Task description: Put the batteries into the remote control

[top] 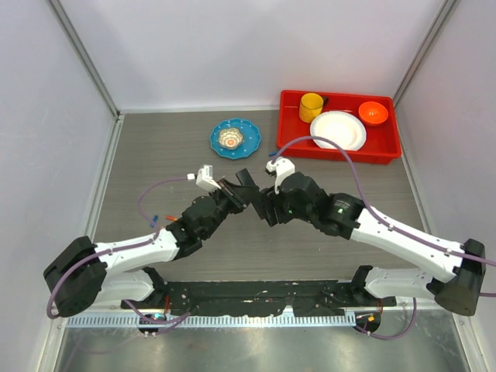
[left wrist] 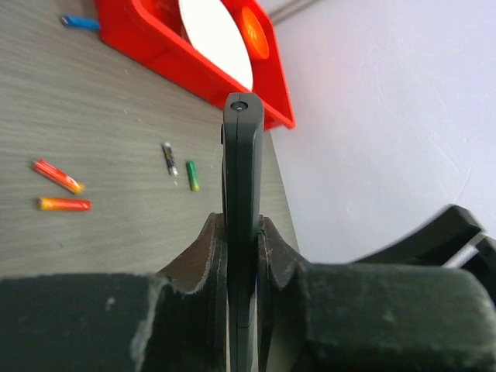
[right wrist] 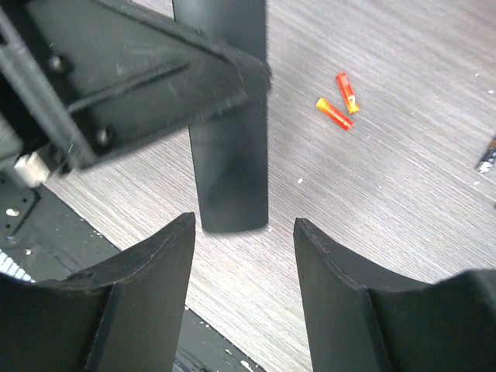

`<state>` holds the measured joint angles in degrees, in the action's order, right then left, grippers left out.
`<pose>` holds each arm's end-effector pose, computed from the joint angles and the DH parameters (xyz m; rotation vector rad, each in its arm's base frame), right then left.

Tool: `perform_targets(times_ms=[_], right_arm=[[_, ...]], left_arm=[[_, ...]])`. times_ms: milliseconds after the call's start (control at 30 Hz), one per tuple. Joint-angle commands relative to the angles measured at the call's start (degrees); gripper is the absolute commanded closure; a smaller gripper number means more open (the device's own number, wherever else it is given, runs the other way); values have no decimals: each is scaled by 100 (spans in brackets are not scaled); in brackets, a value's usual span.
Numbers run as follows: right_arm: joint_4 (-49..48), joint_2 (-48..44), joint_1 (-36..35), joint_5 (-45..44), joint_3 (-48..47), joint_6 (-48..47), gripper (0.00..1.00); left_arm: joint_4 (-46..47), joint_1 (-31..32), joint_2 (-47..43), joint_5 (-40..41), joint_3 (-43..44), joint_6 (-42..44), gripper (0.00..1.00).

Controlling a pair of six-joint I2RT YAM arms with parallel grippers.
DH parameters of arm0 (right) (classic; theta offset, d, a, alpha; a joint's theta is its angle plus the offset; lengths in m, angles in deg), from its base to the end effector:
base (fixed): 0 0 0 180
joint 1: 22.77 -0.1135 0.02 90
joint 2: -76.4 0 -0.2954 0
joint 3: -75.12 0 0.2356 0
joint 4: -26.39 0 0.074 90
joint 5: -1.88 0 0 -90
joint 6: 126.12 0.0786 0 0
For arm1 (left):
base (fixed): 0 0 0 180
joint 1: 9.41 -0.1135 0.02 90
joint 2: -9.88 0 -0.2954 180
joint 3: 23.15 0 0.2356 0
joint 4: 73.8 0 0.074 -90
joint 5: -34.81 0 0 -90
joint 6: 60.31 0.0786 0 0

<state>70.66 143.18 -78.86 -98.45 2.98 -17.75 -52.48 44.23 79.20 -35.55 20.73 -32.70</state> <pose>0.1544 0.2045 0.3119 -0.6446 2.1920 0.4958 0.1850 -0.2067 0.2780 -0.4203 1.7474 -1.2378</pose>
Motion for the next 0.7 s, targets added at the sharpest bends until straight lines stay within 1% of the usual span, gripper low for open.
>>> perform_targets(times_ms=[0,100,133,167,200,267,300,333,367,400,433,500,533,600,633,667], right_arm=[[502,-613,-7,-110,-633,-44,39],[485,-859,-7,118,-590,61,31],[337,-921,-7,127,-529,140,29],[214,-991,-7,93,-441,227,26],[73,-1140,-7,-47,-179,428,24],[-567,-1325,-7,-311,217,859,20],[-848,-1439,-7,-460,706,1270,20],[-1565,-1692,2,-479,990,1448,20],[-1902,-1808,2,-531,1245,1641,20],[-2202,-1914,11,-593,1656,1904,20],[-2692,-2054,37,-593,1817,2290,20],[-3178,-2073,169,-261,2090,2513,17],[-3467,-2038,195,-68,2143,2792,16],[-3794,-1977,283,179,2327,2996,15],[-4204,-1941,318,450,2415,3241,15],[-4409,-1871,440,618,2503,3365,14]], left_arm=[[119,-346,-523,269,-170,289,100],[145,-565,-700,164,-249,359,100],[206,-688,-796,111,-293,377,100],[320,-732,-832,58,-354,377,100],[704,-794,-858,-64,-520,368,100],[1110,-961,-903,-223,-705,324,100],[1460,-1022,-903,-380,-863,298,100],[1655,-1136,-903,-469,-943,228,100],[1857,-1181,-868,-531,-1031,201,100],[2277,-1225,-850,-583,-1188,166,100],[2499,-1269,-824,-697,-1268,114,100],[3034,-1287,-727,-803,-1417,87,100],[3168,-1304,-692,-908,-1436,78,100],[3387,-1304,-622,-1032,-1427,69,100],[3450,-1304,-613,-1084,-1410,78,100],[3502,-1313,-604,-1224,-1383,95,100]])
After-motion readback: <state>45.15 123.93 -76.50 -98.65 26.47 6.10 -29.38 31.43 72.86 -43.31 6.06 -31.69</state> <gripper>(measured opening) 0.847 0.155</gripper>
